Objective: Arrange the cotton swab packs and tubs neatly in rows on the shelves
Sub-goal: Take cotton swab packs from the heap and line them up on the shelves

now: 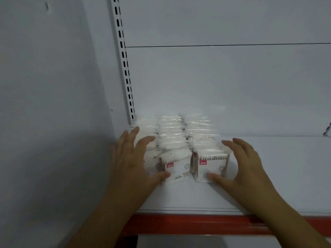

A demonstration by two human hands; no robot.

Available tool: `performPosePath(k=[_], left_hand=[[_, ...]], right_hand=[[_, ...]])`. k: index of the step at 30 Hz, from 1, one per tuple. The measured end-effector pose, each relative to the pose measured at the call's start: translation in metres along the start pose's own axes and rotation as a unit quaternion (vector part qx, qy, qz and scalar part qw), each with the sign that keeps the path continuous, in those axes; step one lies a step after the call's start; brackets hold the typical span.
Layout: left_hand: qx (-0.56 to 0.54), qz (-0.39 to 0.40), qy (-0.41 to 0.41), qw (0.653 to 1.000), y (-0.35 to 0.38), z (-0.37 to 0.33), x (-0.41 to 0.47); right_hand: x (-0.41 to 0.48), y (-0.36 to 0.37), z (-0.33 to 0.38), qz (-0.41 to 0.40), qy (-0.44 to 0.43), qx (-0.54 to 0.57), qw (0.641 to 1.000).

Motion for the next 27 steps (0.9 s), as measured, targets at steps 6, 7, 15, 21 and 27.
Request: performPosePath(k=[6, 7, 15, 21, 27], left_hand=[[-0.020, 0.144, -0.048, 0.988, 0.013, 0.039, -0.002], [-0.014, 0.148, -0.043, 0.988, 0.011, 0.041, -0.001], [0.037, 0.159, 0.025, 0.986, 0.010, 0.050, 0.003], [0.054, 0.113, 0.065, 0.990, 0.008, 0.053, 0.008], [0.112, 0.152, 0.035, 0.981, 0.000, 0.043, 0.001]], right_hand=[[0.007, 0.002, 0.068, -0.034, -0.198, -0.090, 0.975], [0.011, 0.008, 0.083, -0.023, -0.225, -0.126, 0.966], [0.040, 0.050, 0.092, 0.023, -0.202, -0.258, 0.945], [0.041, 0.053, 0.094, 0.023, -0.189, -0.277, 0.942], [0.028, 0.028, 0.096, 0.044, -0.213, -0.198, 0.956]])
Point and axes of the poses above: each hand's wrist, its own x-axis towards the middle knuckle, its own y-axis out of the palm, z = x × y, the point moved 8 cm from there along x, towards the middle knuckle, and after that the axes turned 14 degrees about z, right-handed, at the moved point
